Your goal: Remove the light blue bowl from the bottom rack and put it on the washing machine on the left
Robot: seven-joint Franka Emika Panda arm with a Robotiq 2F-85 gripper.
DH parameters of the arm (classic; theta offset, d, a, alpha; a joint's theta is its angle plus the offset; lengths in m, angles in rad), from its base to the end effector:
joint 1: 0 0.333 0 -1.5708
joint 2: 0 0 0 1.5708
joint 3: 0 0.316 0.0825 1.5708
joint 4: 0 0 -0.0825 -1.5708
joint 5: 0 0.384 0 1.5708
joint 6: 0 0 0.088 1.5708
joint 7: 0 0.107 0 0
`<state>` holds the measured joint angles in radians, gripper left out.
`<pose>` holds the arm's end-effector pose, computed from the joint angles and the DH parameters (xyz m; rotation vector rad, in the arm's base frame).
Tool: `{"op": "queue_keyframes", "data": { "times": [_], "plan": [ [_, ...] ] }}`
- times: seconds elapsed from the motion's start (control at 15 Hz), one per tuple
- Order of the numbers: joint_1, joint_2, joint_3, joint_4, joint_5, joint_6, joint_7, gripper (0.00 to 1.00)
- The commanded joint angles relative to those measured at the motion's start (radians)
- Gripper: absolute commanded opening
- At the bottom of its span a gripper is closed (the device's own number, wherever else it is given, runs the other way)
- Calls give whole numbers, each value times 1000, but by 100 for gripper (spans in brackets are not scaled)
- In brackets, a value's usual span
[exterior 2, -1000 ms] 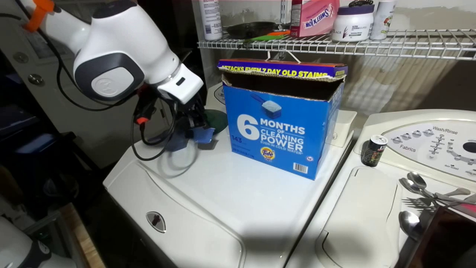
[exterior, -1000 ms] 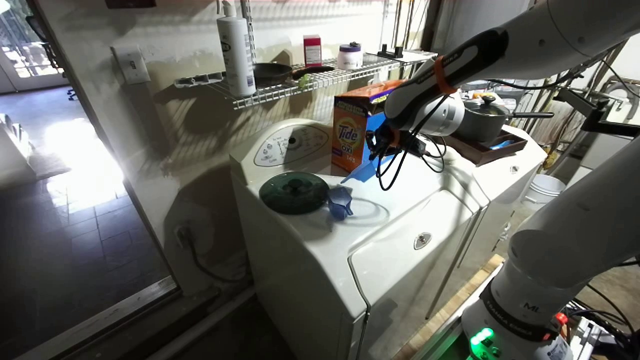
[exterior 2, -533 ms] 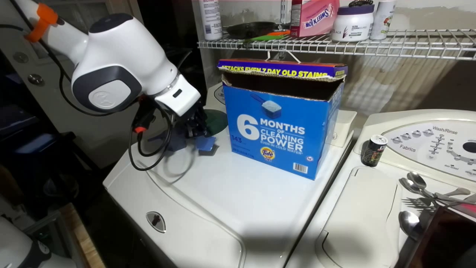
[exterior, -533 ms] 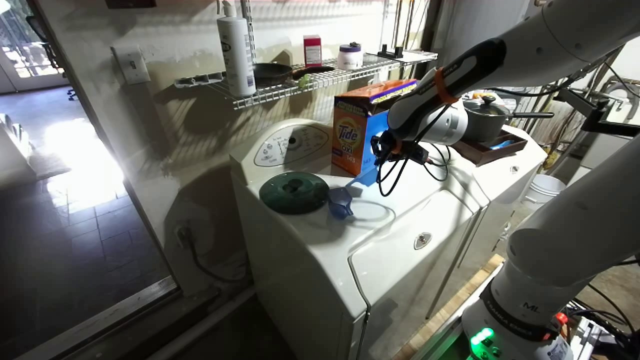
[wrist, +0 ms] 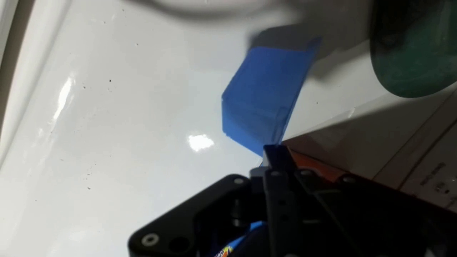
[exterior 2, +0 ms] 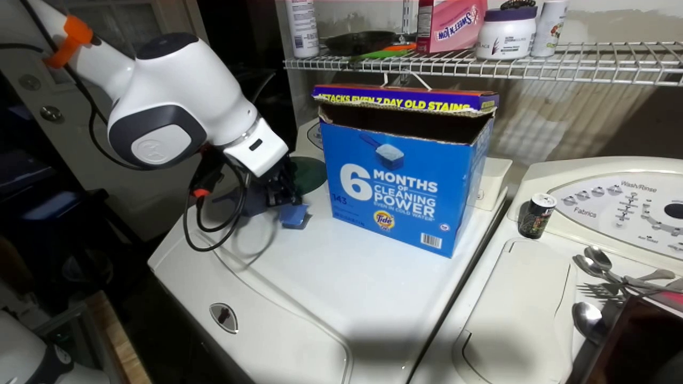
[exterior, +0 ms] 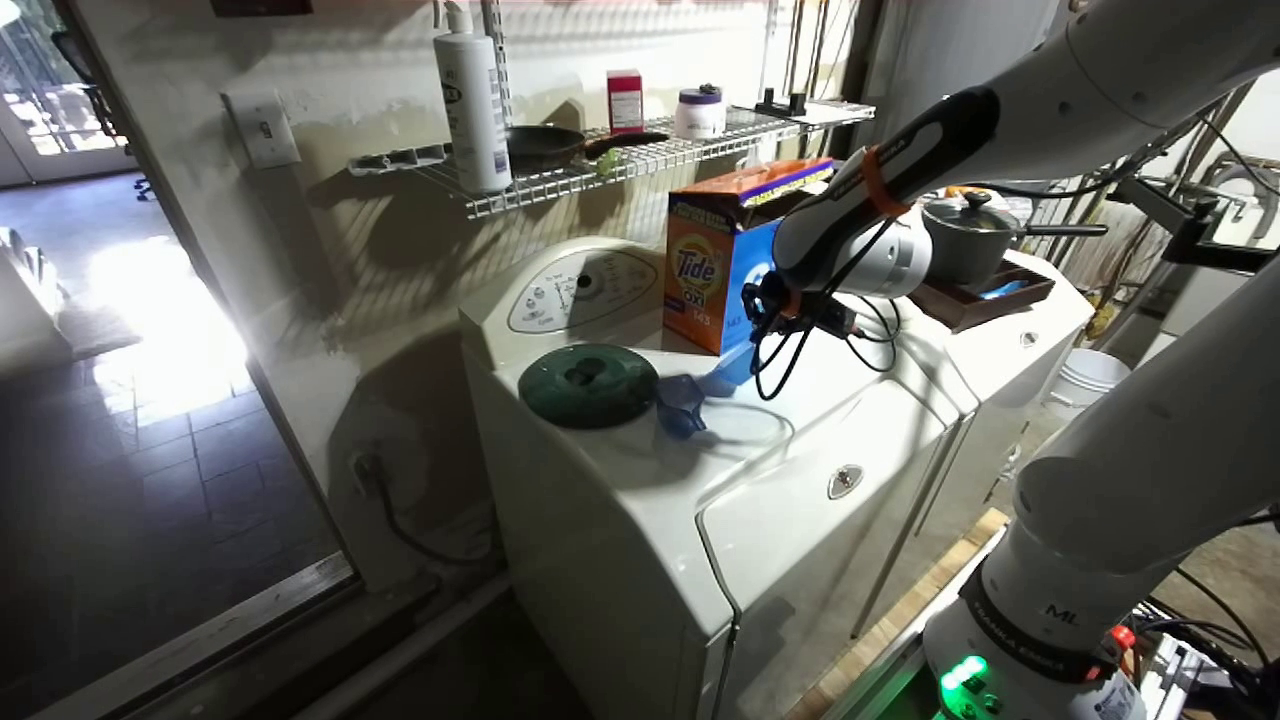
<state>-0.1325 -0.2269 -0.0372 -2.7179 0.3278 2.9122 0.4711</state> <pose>0.4196 -0.0916 0.3400 -2.5630 1.3106 -0.5668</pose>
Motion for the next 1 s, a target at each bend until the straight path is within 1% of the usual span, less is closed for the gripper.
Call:
{"op": "queue_keyframes", "data": {
  "times": [0.0,0.4,0.47,0.6,0.67,0.73,0.8,0.87,0.93],
  "plan": [
    [2,13,5,5,7,11,25,29],
    [-14,-10,14,9,-20,-5,41,70],
    [-27,-19,21,12,-43,-9,48,78],
    [-38,-70,22,31,-77,-85,29,91],
    [-25,-105,7,48,-72,-148,0,98],
    [-29,-128,7,64,-91,-194,-12,100],
    [-7,-161,-14,90,-82,-290,-63,100],
    [19,-174,-34,109,-60,-355,-118,100],
    [26,-185,-40,137,-60,-432,-155,100]
  ]
}}
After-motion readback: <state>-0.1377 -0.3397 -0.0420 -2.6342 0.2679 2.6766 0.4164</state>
